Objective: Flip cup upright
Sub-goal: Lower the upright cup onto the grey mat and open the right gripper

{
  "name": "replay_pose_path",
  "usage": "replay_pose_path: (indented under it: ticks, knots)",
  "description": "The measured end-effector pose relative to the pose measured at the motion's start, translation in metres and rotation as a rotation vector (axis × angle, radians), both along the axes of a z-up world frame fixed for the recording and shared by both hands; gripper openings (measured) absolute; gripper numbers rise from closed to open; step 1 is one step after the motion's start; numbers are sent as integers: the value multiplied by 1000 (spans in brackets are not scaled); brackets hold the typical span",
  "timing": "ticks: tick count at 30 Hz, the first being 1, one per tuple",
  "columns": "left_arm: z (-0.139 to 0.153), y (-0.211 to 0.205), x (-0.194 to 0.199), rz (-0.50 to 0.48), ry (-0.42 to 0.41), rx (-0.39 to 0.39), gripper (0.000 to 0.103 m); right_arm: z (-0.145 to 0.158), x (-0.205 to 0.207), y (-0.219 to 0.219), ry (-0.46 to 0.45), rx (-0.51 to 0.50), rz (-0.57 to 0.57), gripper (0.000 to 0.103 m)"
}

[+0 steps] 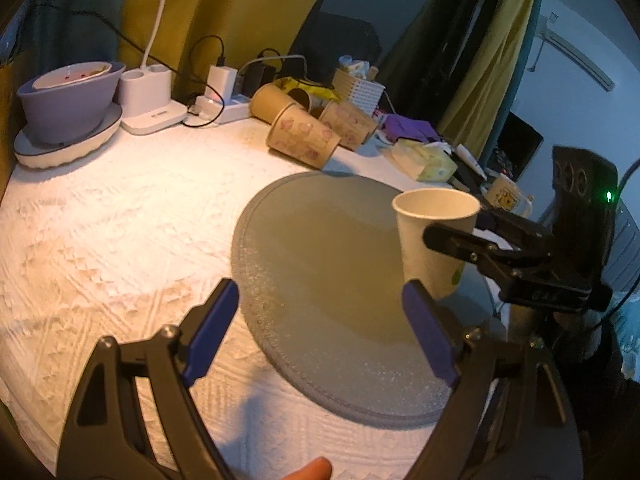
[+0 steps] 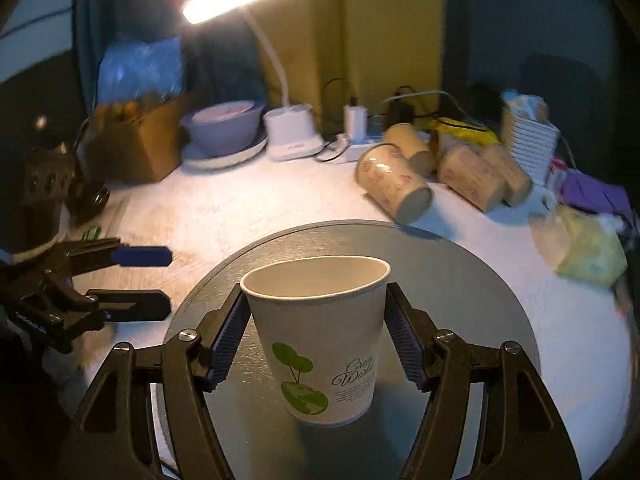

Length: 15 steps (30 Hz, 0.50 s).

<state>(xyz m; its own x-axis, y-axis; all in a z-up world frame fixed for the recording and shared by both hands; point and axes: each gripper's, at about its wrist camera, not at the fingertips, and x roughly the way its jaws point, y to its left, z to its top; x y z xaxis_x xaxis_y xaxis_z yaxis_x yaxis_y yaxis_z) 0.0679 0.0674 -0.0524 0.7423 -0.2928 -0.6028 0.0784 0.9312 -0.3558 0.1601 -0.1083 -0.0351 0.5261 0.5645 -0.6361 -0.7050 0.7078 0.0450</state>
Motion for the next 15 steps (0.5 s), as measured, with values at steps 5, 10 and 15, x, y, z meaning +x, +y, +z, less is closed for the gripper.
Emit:
replay_pose_path:
  ticks: [5,10,15]
  knots:
    - [2,-4,-2,-8,-21,17,85,-3,-12,-24,-44,54,-80,71]
    - [1,-10,0,-18,-24,40,85,-5,-23,-45,-70,79,-142,71]
    - [1,-17,0,-28,-37,67,85,-15,-29,-59,-72,67,-197,71]
